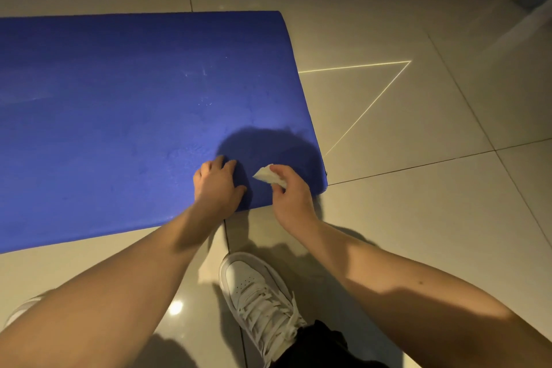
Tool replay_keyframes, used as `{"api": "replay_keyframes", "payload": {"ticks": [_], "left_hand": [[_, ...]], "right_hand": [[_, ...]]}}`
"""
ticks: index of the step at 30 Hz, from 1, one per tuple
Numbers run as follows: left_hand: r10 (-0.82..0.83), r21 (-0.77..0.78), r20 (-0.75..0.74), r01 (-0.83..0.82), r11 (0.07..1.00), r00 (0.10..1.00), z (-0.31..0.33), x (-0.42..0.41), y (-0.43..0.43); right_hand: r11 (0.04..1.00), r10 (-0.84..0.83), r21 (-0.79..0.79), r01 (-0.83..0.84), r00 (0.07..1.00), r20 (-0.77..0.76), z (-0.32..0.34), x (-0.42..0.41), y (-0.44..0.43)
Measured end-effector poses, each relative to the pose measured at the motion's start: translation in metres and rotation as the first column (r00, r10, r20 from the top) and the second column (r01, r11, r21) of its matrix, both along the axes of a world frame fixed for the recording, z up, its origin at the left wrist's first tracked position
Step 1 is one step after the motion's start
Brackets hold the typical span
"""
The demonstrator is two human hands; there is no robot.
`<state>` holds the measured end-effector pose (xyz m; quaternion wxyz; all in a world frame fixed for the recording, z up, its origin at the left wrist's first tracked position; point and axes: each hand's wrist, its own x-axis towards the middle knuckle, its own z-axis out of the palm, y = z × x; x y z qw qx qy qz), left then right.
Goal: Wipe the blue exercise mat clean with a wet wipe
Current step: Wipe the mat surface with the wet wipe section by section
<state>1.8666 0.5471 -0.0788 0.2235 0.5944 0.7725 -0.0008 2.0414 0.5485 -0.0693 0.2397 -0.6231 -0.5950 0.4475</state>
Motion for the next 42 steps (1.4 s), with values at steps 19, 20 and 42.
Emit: {"api": "replay_keyframes", "payload": {"ticks": [19,20,42], "left_hand": [[0.347,-0.003,0.783,-0.556,0.831,0.515,0.133,0.011,-0.023],[0.330,0.025,0.780,-0.553,0.833,0.532,0.142,0.011,-0.024],[0.309,0.082,0.599,-0.440,0.894,0.739,0.179,0.024,-0.026]], "right_hand": [[0.968,0.244,-0.082,-0.237,0.966,0.088,0.127,-0.021,0.053],[0.964,0.221,-0.150,-0.220,0.975,-0.013,0.138,-0.024,0.055],[0.919,0.382,-0.154,-0.364,0.918,0.108,0.238,0.012,0.097]]}}
